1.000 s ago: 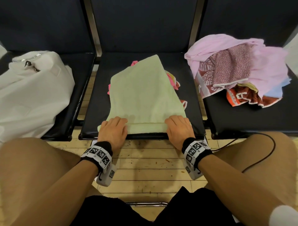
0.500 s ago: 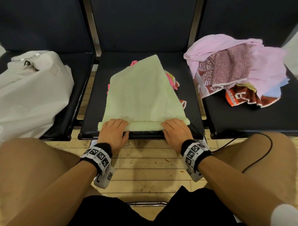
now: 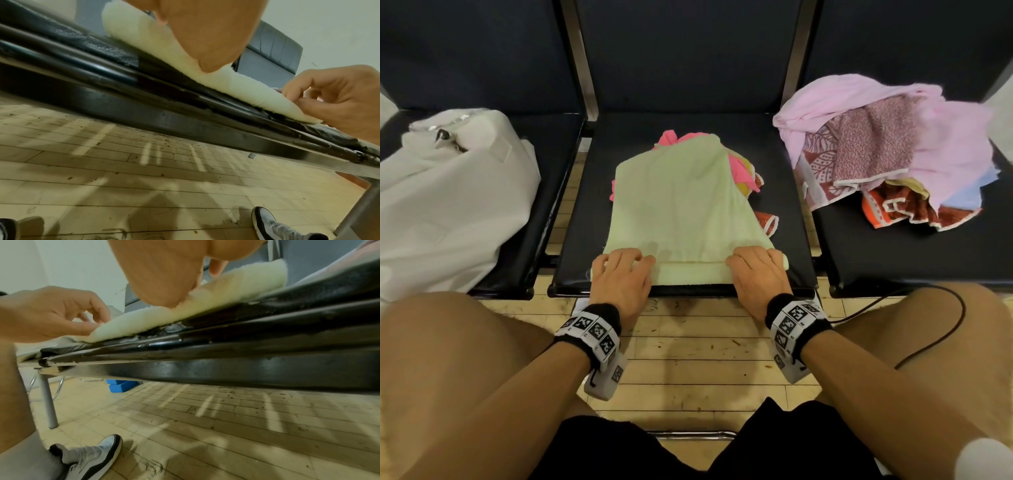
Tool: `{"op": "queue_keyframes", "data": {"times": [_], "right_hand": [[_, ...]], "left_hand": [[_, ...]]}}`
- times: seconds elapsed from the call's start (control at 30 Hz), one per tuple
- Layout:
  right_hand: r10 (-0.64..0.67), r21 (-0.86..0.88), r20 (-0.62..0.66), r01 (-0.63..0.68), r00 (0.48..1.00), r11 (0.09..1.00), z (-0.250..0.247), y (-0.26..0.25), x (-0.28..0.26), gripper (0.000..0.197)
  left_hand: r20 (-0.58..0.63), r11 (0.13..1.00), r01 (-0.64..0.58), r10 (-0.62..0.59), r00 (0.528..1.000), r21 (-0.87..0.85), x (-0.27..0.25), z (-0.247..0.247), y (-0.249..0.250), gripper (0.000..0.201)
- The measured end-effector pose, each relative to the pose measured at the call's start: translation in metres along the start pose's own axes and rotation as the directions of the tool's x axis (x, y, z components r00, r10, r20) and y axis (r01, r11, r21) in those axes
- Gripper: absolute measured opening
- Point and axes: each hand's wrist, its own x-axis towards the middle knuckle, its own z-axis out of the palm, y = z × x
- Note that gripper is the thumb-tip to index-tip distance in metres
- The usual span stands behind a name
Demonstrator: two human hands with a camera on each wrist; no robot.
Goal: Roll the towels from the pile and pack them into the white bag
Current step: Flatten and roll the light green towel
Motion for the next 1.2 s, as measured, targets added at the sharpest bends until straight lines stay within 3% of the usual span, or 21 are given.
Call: {"op": "queue_keyframes", "data": {"times": [0.1,0.17,0.3,0.57,0.77,0.93,1.0,1.1,1.2], "right_hand": [[-0.105,-0.022,0.004,0.105,0.994,0.994,0.007,0.002,-0.001,0.028],[-0.108,0.005,0.035,0.107,0.994,0.994,0.006,0.001,-0.003,0.024],[0.003,0.046,0.128,-0.009,0.992,0.999,-0.001,-0.004,-0.005,0.024],[0.052,0.039,0.141,-0.058,0.989,0.998,0.002,0.001,-0.003,0.034],[0.045,0.108,0.079,-0.053,0.996,0.993,-0.003,-0.002,0.0,0.028],[0.035,0.067,-0.007,-0.034,0.999,0.997,0.001,0.001,0.003,0.014],[-0.007,-0.001,-0.029,0.007,1.0,1.0,0.004,0.005,0.001,0.019],[-0.04,-0.03,-0.017,0.039,0.999,0.999,0.004,0.008,0.0,0.024],[-0.045,0.023,0.031,0.045,0.998,0.999,0.002,0.006,-0.003,0.008]], "left_hand": [[-0.025,0.998,-0.069,0.069,0.997,0.009,0.002,0.004,0.002,0.044],[-0.034,0.994,-0.113,0.113,0.993,-0.001,0.002,0.005,0.002,0.046],[0.003,0.997,-0.065,0.066,0.998,-0.047,-0.002,0.001,0.003,0.028],[0.039,0.997,0.003,-0.001,0.999,-0.073,0.0,-0.003,0.003,0.036],[0.184,0.998,0.065,-0.06,0.981,-0.023,0.001,-0.007,0.006,0.039],[0.129,0.996,0.086,-0.082,0.988,-0.022,0.001,-0.008,0.005,0.039],[0.101,0.995,0.098,-0.096,0.99,-0.014,0.001,-0.005,0.003,0.042],[0.077,0.996,0.082,-0.079,0.994,-0.042,0.002,-0.003,0.004,0.052],[0.079,0.996,0.037,-0.031,0.996,-0.076,0.003,-0.003,0.003,0.043]]}}
